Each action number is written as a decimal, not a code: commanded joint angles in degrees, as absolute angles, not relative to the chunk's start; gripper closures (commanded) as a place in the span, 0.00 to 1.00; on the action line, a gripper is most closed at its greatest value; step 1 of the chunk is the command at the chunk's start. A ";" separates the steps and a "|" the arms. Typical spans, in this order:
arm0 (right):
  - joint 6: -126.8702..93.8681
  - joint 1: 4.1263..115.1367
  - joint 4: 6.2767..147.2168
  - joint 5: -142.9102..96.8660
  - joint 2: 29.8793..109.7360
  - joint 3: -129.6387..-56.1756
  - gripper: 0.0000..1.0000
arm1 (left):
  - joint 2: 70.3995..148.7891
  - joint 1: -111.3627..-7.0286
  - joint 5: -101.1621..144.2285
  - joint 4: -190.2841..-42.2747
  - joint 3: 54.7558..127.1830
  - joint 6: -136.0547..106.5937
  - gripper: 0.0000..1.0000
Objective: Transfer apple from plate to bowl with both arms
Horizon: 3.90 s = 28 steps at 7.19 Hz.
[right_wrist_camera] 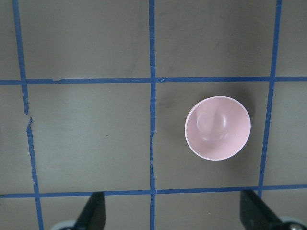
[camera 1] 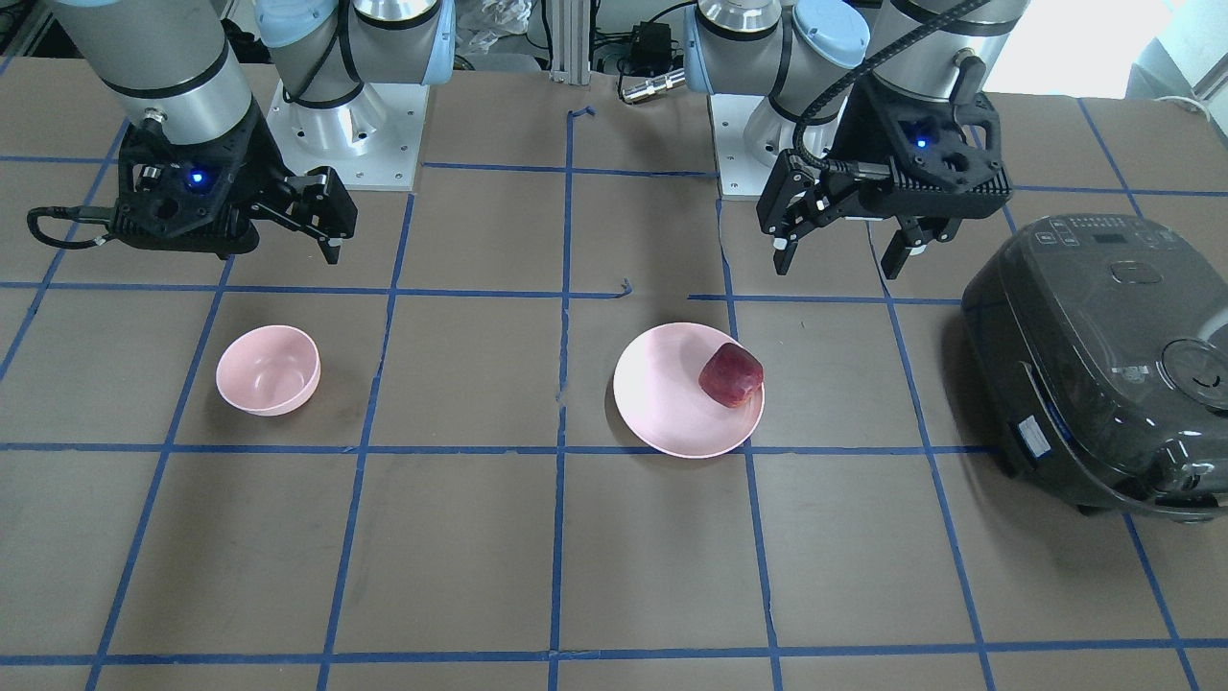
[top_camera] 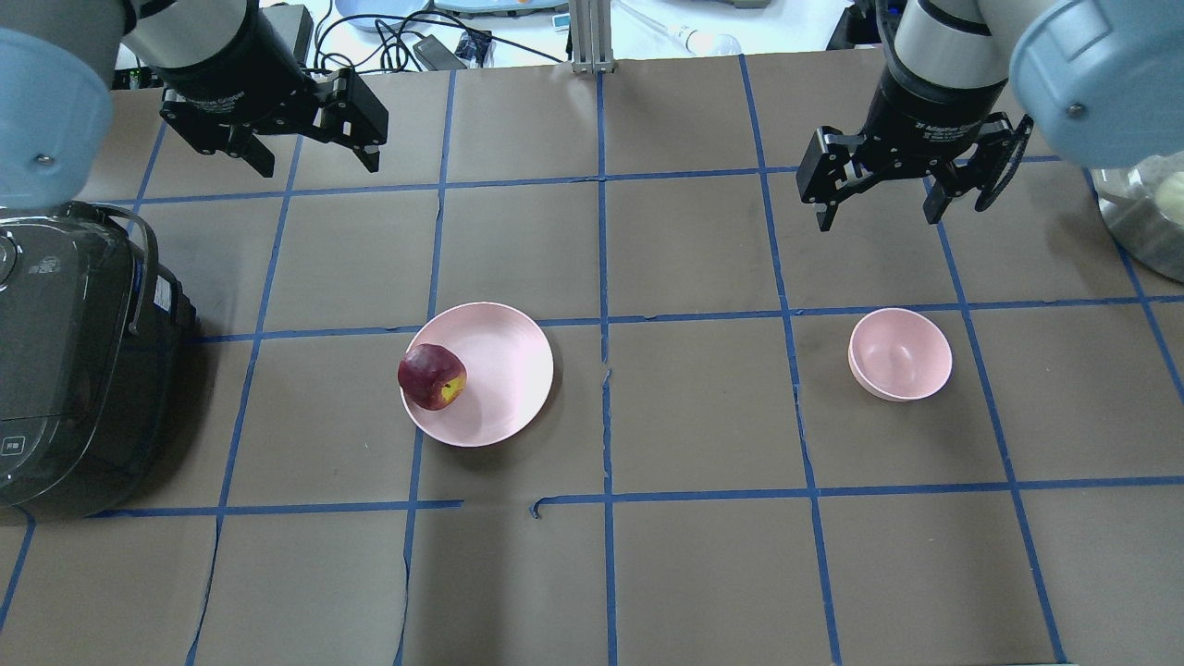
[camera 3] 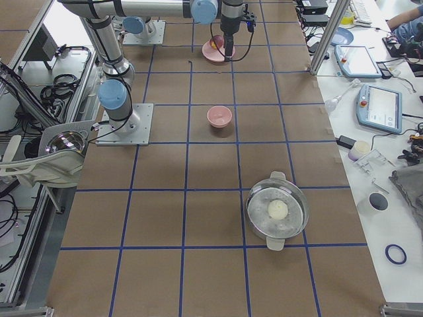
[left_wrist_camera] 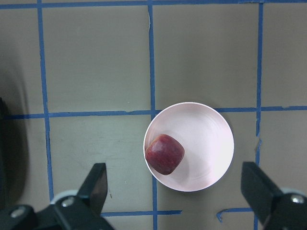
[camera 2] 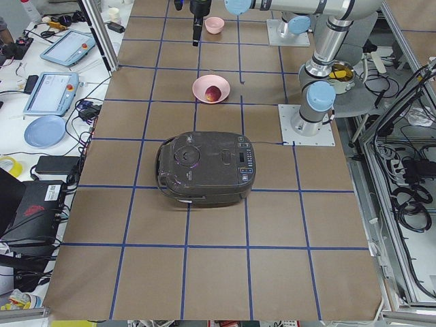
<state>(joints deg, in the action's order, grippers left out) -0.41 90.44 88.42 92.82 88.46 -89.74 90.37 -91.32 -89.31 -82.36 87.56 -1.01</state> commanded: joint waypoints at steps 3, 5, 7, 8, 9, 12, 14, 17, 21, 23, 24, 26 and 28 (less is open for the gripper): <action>-0.35 90.44 88.16 93.60 88.51 -89.74 0.00 | 90.44 -91.32 -89.21 -82.44 87.63 -0.97 0.00; -0.35 90.44 88.15 93.78 88.51 -89.74 0.00 | 90.44 -91.32 -89.30 -82.44 87.63 -0.97 0.00; -0.35 90.44 88.15 93.78 88.51 -89.74 0.00 | 90.44 -91.32 -89.47 -82.44 87.63 -0.88 0.00; -0.26 90.44 88.24 93.78 88.42 -89.74 0.00 | 90.44 -91.32 -89.39 -82.44 87.71 -0.88 0.00; -0.18 90.44 88.33 93.78 88.42 -89.74 0.00 | 90.53 -91.23 -89.47 -82.35 87.63 -0.62 0.00; -0.09 90.44 89.30 93.78 88.24 -89.74 0.00 | 90.44 -91.23 -89.47 -82.35 87.71 -0.62 0.00; -0.52 90.44 90.08 93.69 87.89 -89.74 0.00 | 90.44 -91.23 -89.47 -82.35 87.63 -0.62 0.00; 0.17 90.26 90.26 93.60 87.63 -89.74 0.00 | 90.44 -91.32 -89.47 -82.44 87.71 -0.61 0.00; 10.41 83.35 89.74 92.90 87.37 -90.35 0.00 | 90.70 -91.32 -89.47 -82.44 87.71 -0.61 0.00; 15.01 78.86 91.13 92.55 86.84 -93.50 0.00 | 90.79 -91.32 -89.39 -82.44 88.06 -0.44 0.00; 18.60 78.40 94.27 92.55 85.88 -95.26 0.00 | 90.70 -91.32 -88.95 -82.09 88.68 -0.61 0.00; 20.39 76.92 98.59 92.46 83.95 -99.21 0.00 | 92.10 -92.01 -88.95 -82.44 89.29 0.17 0.00; 27.66 73.14 104.64 92.37 82.71 -104.91 0.00 | 92.81 -93.78 -88.95 -81.48 93.06 9.78 0.00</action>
<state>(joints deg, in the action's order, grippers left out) 24.05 75.34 100.78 92.42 83.42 -101.27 92.37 -93.05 -88.95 -81.79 90.88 3.88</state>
